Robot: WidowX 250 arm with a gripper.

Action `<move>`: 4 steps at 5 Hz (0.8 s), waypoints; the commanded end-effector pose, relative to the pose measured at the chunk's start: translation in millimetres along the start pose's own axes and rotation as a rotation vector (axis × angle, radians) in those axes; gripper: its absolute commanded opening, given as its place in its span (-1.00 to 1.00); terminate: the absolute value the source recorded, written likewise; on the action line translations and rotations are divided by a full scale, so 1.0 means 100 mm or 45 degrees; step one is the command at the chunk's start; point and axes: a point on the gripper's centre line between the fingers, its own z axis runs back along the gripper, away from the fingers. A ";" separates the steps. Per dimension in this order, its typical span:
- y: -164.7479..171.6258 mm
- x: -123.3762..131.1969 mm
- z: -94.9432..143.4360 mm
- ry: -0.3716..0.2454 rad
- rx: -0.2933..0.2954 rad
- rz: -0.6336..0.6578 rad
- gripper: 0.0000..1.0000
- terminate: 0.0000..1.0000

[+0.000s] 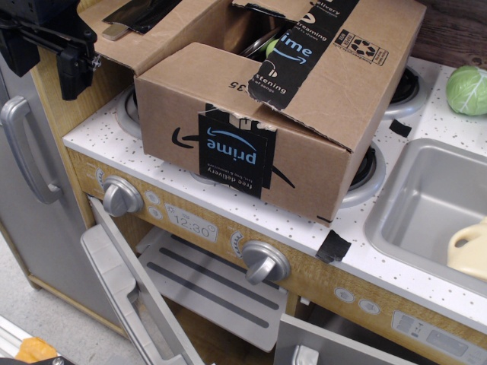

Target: Close large4fbox flaps

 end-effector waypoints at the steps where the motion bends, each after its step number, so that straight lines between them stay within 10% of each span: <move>1: 0.00 0.00 0.00 0.000 0.000 0.000 1.00 -1.00; 4: 0.15 0.36 -0.27 -0.334 -0.020 -0.071 1.00 -1.00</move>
